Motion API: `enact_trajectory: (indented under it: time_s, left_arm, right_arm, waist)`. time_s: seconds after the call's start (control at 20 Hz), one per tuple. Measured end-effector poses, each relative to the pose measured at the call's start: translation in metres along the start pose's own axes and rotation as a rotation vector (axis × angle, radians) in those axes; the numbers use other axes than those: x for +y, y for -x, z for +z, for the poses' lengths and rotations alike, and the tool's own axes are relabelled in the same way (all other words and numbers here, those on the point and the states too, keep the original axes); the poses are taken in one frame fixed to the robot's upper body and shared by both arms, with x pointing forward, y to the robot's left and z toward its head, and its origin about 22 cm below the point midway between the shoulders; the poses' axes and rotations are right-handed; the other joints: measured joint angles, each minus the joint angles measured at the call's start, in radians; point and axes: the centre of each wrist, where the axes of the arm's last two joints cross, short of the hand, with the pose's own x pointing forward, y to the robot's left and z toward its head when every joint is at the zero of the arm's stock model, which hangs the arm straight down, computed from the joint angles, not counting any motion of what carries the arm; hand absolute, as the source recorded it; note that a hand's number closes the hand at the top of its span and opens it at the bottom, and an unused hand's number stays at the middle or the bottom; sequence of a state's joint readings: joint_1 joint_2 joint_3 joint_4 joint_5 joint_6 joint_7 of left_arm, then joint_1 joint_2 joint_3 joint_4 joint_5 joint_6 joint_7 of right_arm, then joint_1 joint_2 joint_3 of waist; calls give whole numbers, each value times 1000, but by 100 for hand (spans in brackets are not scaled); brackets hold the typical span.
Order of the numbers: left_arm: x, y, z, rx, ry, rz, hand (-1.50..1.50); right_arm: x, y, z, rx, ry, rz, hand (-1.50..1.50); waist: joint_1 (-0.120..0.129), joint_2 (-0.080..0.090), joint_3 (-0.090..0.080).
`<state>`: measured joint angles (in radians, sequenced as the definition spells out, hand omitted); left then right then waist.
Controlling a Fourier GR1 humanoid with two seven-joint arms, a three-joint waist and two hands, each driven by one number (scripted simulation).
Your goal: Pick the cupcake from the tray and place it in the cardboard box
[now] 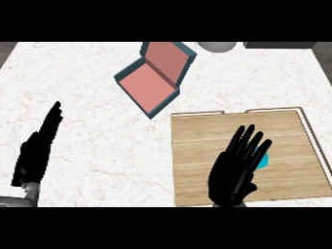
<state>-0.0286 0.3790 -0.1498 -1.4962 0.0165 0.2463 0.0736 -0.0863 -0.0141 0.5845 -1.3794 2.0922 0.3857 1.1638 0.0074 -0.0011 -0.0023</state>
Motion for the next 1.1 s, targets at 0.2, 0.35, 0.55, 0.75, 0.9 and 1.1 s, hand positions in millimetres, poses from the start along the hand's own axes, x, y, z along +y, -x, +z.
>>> enact_trajectory:
  time_s: [0.2, 0.35, 0.55, 0.75, 0.9, 1.1]
  left_arm:
    - [-2, -1, 2, -4, 3, -1, 0]
    - [1, -2, 3, -5, 5, 2, 0]
    - [-1, -1, 7, -3, 4, 0, 0]
    - [-2, -5, 7, 0, 4, 0, 0]
    - [-3, -3, 14, -4, 1, 1, 0]
    - [0, -5, 14, -5, 4, -3, 0]
  right_arm:
    - [2, -4, -2, 5, 0, 7, -150]
    - [2, -7, -4, 5, 0, 12, -150]
    - [5, -11, -8, 9, -8, 13, -150]
    - [5, -8, -7, 12, -12, 6, -150]
    - [6, -8, -13, 23, -19, 4, -150]
    - [8, -8, -19, 30, -27, 8, -150]
  waist:
    - [1, -2, -2]
    - [3, -3, -4]
    - [3, -6, -6]
    - [0, -8, -6]
    - [2, -8, -6]
    - [4, -9, -6]
